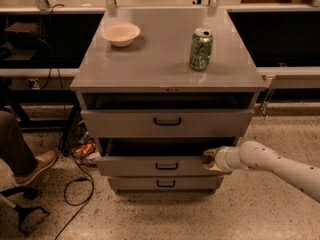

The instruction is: Open middle drawer

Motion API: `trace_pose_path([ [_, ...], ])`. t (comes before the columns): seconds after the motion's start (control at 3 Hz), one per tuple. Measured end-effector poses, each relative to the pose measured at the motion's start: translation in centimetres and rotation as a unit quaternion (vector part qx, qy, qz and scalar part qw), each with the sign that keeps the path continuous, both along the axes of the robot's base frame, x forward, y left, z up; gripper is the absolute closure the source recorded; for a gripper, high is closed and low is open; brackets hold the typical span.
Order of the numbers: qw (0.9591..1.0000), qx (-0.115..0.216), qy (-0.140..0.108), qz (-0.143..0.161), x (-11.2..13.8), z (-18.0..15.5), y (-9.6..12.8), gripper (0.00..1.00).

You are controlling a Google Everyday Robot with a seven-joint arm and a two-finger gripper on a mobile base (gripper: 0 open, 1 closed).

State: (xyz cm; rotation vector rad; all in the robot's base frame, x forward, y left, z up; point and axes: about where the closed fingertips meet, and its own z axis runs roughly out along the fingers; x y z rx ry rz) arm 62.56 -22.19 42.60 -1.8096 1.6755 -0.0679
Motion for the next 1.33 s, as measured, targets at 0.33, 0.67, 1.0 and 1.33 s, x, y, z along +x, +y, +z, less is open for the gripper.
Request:
trace_pose_path([
  [0.33,1.0000,0.000,0.000,0.000,0.0,0.5,0.0,1.00],
  [0.67,1.0000,0.001,0.002,0.001,-0.1,0.4,0.0,1.00],
  [1.0,0.9999,-0.007,0.007,-0.009,-2.4,0.1,-0.4,1.00],
  [1.33,0.9999,-0.007,0.007,-0.009,-2.3,0.1,-0.4,1.00],
])
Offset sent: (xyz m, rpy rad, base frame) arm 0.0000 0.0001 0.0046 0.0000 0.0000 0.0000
